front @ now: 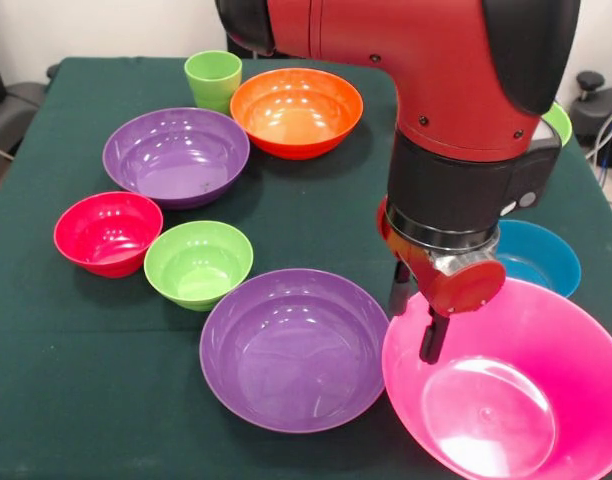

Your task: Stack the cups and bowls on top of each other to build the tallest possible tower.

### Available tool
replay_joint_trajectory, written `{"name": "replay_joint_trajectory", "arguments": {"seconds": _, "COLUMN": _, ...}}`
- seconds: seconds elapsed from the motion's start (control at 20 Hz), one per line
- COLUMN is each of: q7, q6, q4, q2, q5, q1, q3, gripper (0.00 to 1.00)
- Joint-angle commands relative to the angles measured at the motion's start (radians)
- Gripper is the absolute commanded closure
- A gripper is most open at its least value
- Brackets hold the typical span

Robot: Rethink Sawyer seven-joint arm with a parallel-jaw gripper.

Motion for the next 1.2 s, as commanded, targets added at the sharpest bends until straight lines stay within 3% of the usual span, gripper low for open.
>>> {"name": "replay_joint_trajectory", "arguments": {"seconds": 0.05, "q7": -0.198, "q6": -0.034, "q4": 0.065, "q2": 0.053, "q5": -0.069, "q1": -0.003, "q3": 0.143, "gripper": 0.0}}
{"name": "replay_joint_trajectory", "arguments": {"seconds": 0.15, "q7": -0.118, "q6": 0.002, "q4": 0.058, "q2": 0.06, "q5": -0.061, "q1": 0.014, "q3": 0.112, "gripper": 0.0}}
{"name": "replay_joint_trajectory", "arguments": {"seconds": 0.4, "q7": -0.105, "q6": 0.065, "q4": 0.076, "q2": 0.049, "q5": -0.088, "q1": 0.04, "q3": 0.064, "gripper": 0.0}}
{"name": "replay_joint_trajectory", "arguments": {"seconds": 0.65, "q7": -0.091, "q6": -0.009, "q4": 0.258, "q2": -0.045, "q5": -0.071, "q1": 0.04, "q3": 0.092, "gripper": 0.0}}
{"name": "replay_joint_trajectory", "arguments": {"seconds": 1.2, "q7": -0.044, "q6": -0.12, "q4": 0.403, "q2": -0.078, "q5": -0.088, "q1": 0.053, "q3": 0.078, "gripper": 0.0}}
